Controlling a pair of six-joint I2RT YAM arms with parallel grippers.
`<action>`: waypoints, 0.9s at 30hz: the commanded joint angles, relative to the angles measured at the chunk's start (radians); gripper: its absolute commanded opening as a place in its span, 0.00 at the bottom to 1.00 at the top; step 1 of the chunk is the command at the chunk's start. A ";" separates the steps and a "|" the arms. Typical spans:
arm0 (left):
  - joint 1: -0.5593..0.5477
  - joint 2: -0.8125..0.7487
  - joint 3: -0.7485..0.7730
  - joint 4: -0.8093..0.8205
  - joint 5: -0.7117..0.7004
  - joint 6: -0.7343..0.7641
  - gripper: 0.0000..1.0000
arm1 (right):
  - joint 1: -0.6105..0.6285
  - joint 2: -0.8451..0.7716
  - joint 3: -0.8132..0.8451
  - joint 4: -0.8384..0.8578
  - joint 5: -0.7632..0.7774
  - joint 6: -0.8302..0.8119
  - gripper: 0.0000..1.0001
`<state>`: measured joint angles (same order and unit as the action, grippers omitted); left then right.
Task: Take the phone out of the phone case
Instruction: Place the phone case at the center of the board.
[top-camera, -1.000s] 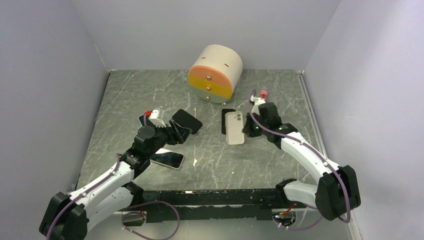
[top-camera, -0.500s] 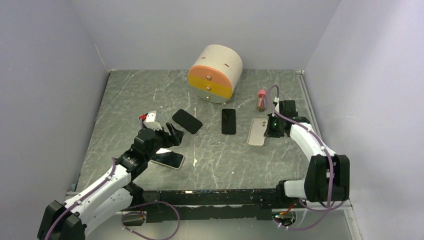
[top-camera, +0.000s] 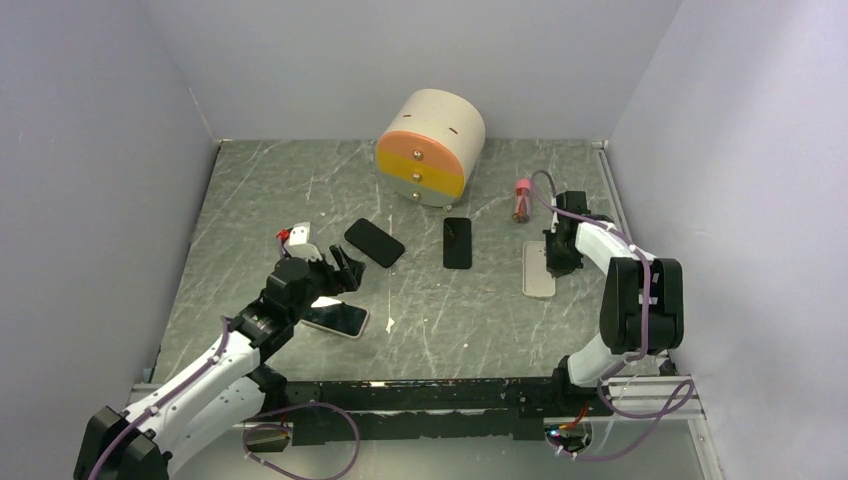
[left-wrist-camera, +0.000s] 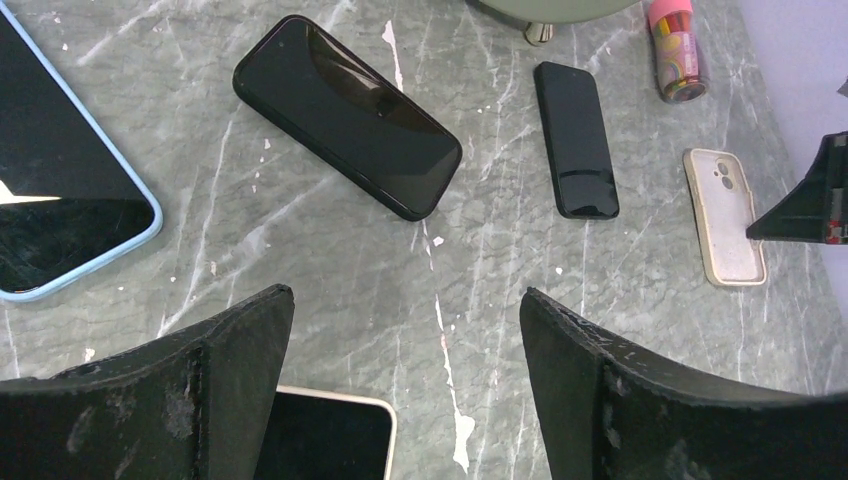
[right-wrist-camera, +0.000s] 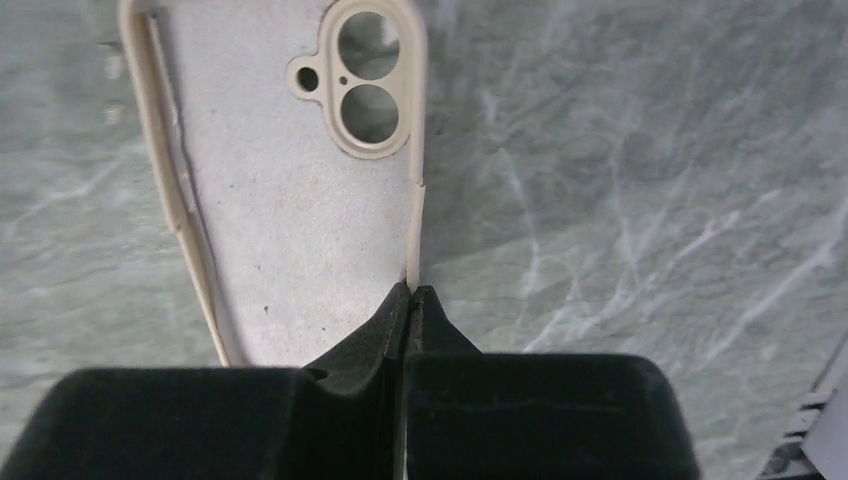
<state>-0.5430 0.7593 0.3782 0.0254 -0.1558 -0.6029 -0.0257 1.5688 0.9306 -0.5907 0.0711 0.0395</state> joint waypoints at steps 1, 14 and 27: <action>-0.014 -0.022 0.030 0.020 -0.019 0.007 0.88 | -0.009 0.017 0.042 -0.013 0.119 -0.032 0.01; -0.018 0.004 0.042 0.002 -0.034 -0.007 0.89 | 0.016 -0.073 0.049 0.030 0.161 0.026 0.53; -0.014 0.103 0.098 -0.112 -0.145 -0.146 0.94 | 0.399 -0.294 -0.133 0.430 -0.043 0.023 0.71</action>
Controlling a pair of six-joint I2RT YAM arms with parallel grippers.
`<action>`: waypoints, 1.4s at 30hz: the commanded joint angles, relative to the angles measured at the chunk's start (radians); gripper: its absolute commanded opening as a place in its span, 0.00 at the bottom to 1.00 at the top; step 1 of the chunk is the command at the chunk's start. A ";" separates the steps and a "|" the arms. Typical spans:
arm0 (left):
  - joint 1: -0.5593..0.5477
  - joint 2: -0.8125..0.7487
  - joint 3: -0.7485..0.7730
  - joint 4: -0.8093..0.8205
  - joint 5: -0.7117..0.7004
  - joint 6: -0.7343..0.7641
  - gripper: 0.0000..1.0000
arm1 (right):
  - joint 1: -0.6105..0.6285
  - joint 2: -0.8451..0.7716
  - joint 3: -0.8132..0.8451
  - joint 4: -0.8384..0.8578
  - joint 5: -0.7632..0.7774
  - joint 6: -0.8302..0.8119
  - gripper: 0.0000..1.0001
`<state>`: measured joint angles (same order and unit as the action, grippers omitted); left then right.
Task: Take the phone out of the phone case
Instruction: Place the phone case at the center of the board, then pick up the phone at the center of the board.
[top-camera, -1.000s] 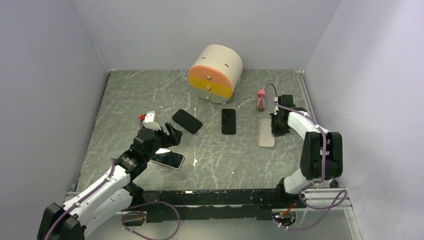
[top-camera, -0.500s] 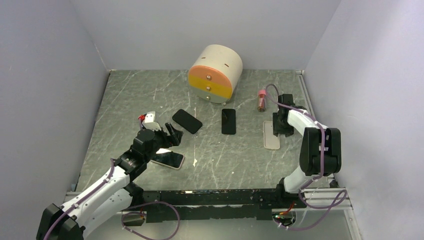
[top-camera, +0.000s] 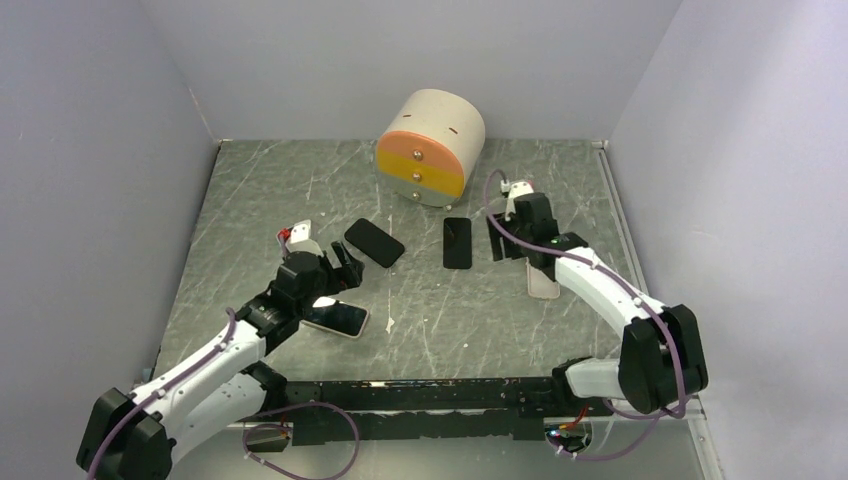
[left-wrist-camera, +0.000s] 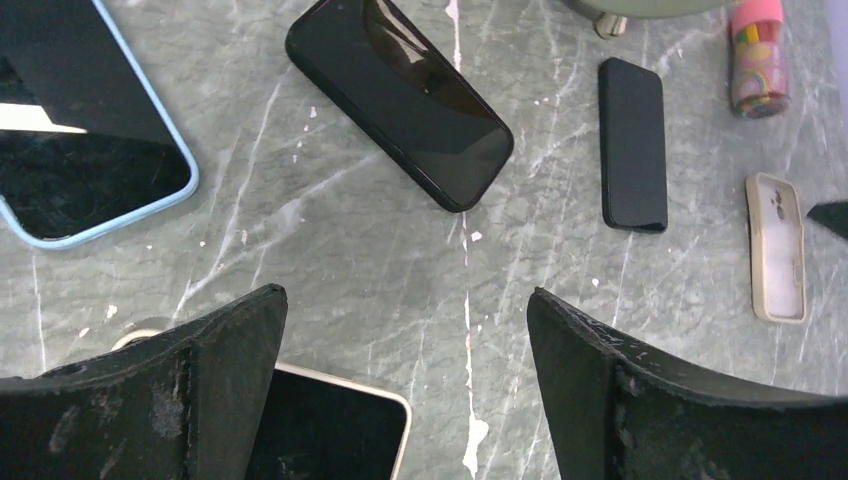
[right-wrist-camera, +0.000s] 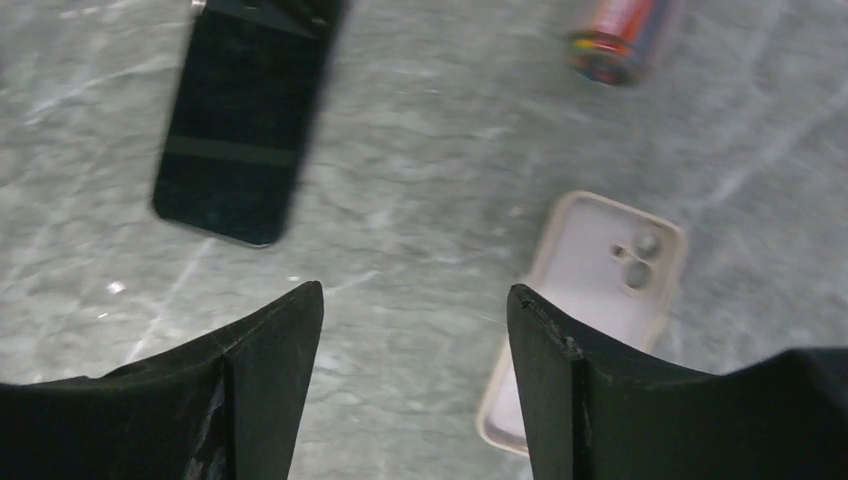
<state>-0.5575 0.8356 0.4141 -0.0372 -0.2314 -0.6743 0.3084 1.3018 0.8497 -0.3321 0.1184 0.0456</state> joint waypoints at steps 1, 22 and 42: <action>0.003 0.037 0.069 -0.065 -0.081 -0.095 0.94 | 0.092 -0.030 -0.063 0.208 -0.108 0.020 0.73; 0.119 0.328 0.270 -0.225 0.017 -0.275 0.95 | 0.419 0.310 -0.021 0.647 -0.172 0.015 0.85; 0.119 0.967 0.920 -0.759 0.104 -0.416 0.95 | 0.395 -0.246 -0.460 0.919 0.142 0.078 0.99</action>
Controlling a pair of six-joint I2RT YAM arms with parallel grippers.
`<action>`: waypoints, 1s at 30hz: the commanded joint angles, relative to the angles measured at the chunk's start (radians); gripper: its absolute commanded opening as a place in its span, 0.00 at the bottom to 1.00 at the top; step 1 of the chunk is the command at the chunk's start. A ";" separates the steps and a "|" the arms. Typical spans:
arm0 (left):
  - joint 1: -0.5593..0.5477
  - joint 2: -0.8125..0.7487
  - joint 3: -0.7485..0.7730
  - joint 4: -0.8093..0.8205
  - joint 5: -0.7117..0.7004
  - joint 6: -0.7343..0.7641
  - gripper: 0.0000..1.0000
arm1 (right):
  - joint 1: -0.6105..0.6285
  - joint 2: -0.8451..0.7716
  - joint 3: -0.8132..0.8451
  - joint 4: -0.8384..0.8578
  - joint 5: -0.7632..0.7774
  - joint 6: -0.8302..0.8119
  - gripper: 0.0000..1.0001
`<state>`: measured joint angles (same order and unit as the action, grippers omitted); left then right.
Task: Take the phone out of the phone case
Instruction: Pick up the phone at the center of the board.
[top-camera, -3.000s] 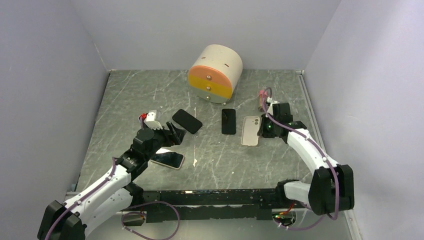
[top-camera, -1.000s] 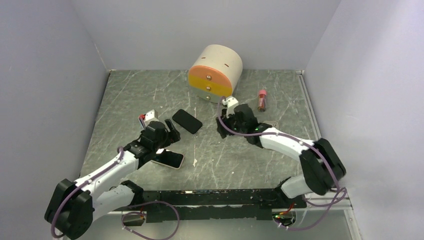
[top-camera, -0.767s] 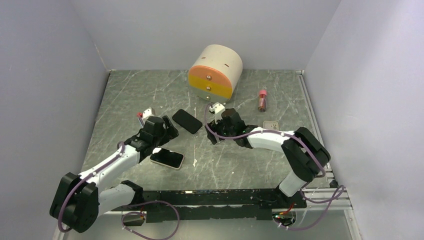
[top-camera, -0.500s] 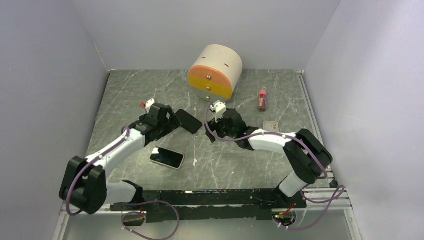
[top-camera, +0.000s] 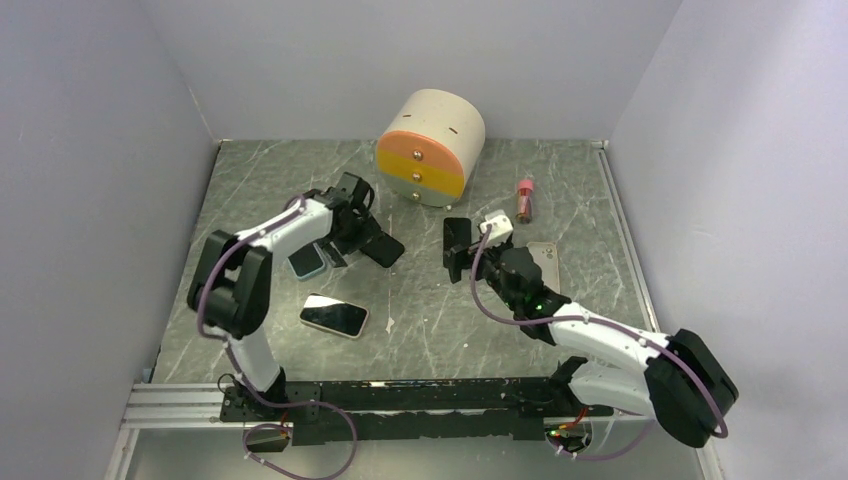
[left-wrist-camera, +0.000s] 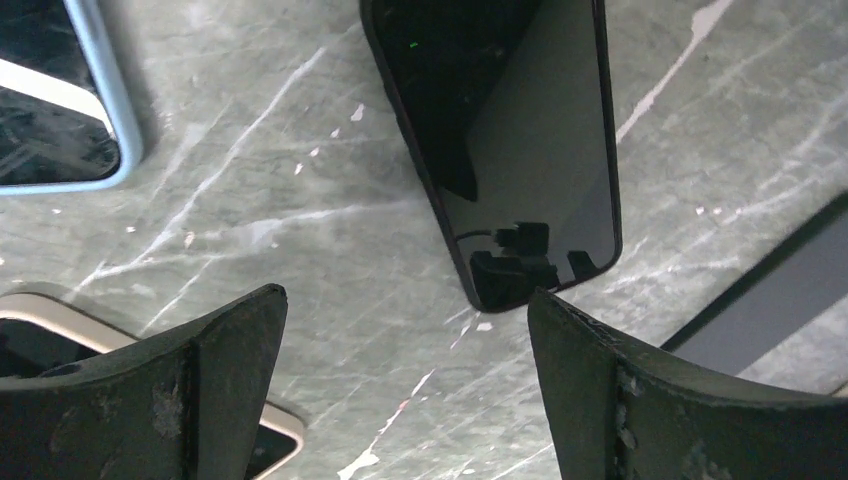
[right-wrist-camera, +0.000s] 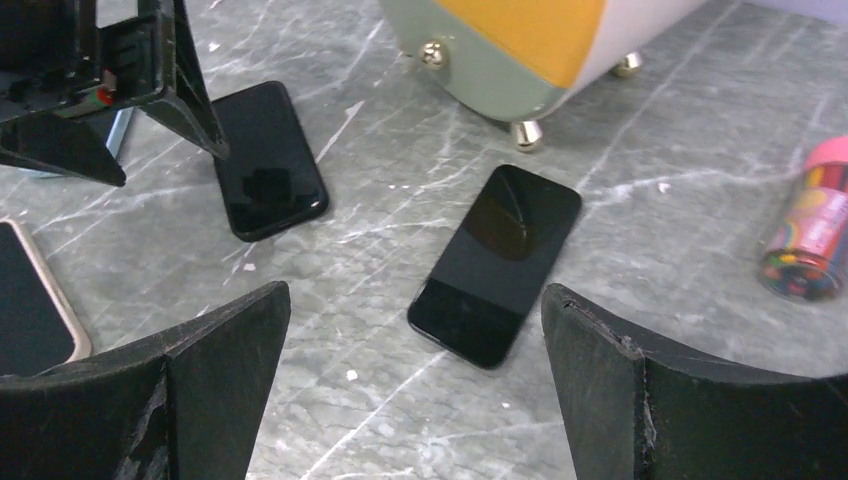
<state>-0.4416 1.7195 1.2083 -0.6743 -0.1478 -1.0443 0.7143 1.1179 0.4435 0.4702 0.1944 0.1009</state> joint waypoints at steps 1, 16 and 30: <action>0.003 0.114 0.157 -0.139 0.019 -0.050 0.95 | -0.012 -0.074 -0.055 0.104 0.084 0.023 0.99; 0.019 0.298 0.328 -0.151 -0.089 -0.218 0.95 | -0.012 -0.076 -0.079 0.096 0.254 0.021 0.99; 0.035 0.351 0.407 -0.108 -0.112 -0.217 0.95 | -0.010 -0.064 -0.075 0.093 0.253 0.025 0.99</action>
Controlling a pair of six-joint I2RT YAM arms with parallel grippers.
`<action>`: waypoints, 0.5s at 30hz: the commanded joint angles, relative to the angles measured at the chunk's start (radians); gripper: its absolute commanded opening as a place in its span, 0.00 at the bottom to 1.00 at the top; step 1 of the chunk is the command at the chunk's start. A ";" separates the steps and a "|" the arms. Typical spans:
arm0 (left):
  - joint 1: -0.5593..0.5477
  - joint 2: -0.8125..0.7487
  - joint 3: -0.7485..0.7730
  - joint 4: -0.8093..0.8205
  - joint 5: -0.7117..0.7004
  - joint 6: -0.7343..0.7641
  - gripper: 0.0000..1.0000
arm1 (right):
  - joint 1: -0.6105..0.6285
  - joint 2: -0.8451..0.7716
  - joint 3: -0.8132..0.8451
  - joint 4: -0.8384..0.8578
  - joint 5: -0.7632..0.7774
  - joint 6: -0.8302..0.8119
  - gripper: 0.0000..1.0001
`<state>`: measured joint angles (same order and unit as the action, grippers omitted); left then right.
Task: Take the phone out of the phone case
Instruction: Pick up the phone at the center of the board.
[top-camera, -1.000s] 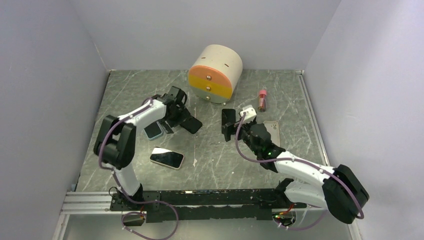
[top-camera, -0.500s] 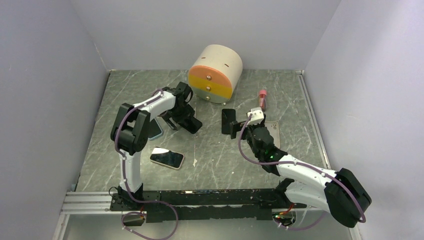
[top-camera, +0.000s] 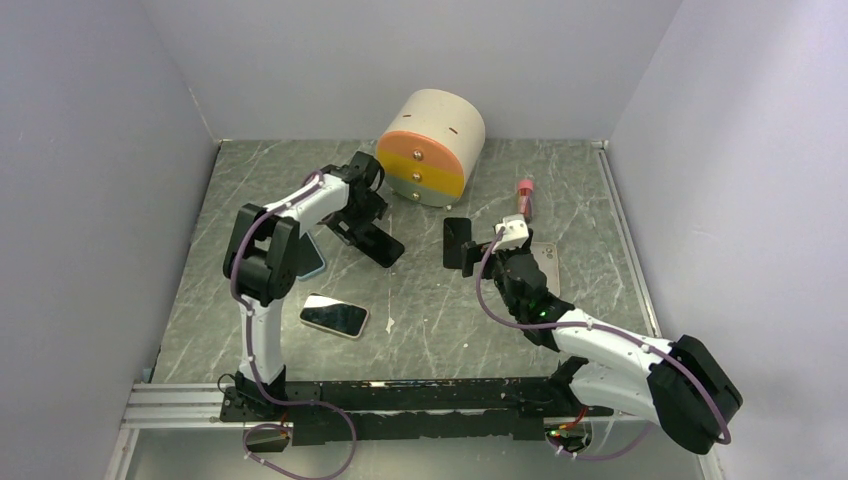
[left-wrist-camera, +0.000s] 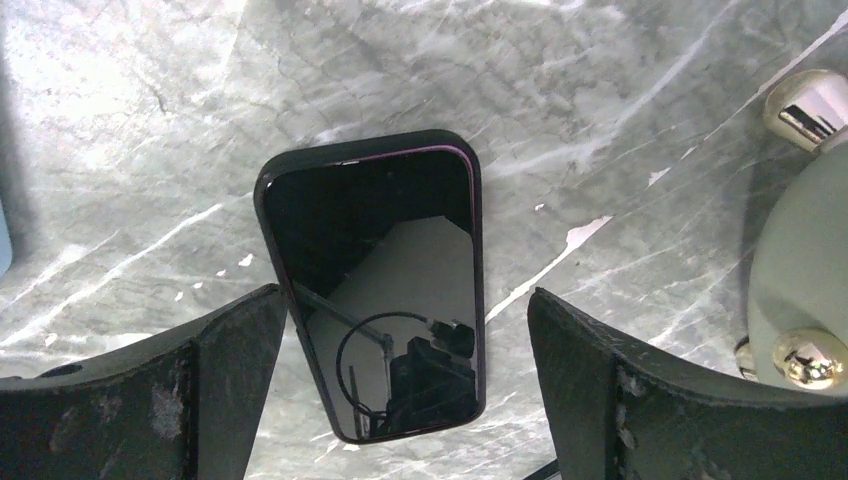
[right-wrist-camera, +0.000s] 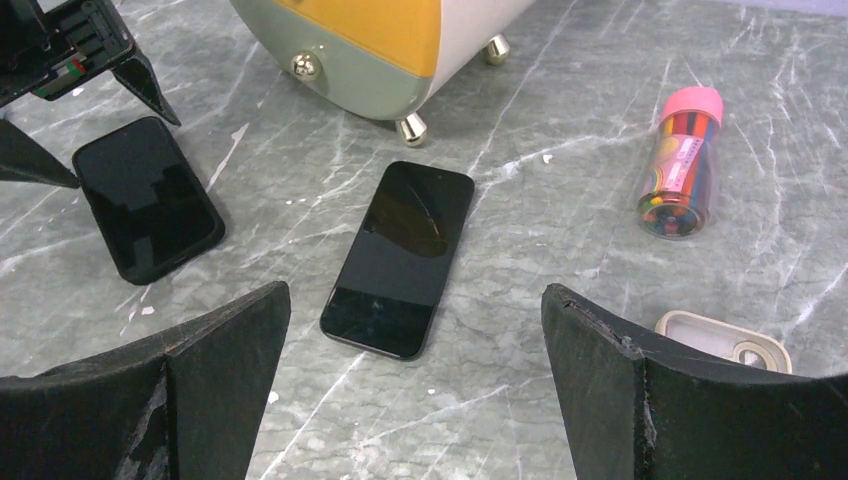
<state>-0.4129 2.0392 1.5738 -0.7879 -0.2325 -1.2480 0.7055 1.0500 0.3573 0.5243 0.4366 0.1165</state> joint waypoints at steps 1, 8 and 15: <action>0.008 0.041 0.055 -0.008 -0.028 -0.011 0.95 | -0.002 0.004 0.012 0.037 0.013 0.008 0.99; 0.008 0.091 0.116 -0.118 -0.034 -0.013 0.95 | -0.002 0.008 0.015 0.035 0.009 0.009 0.99; 0.008 0.087 0.132 -0.169 -0.031 -0.019 0.95 | -0.003 0.008 0.018 0.024 0.020 0.009 0.99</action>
<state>-0.4084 2.1166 1.6726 -0.8692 -0.2348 -1.2507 0.7055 1.0607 0.3573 0.5228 0.4374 0.1162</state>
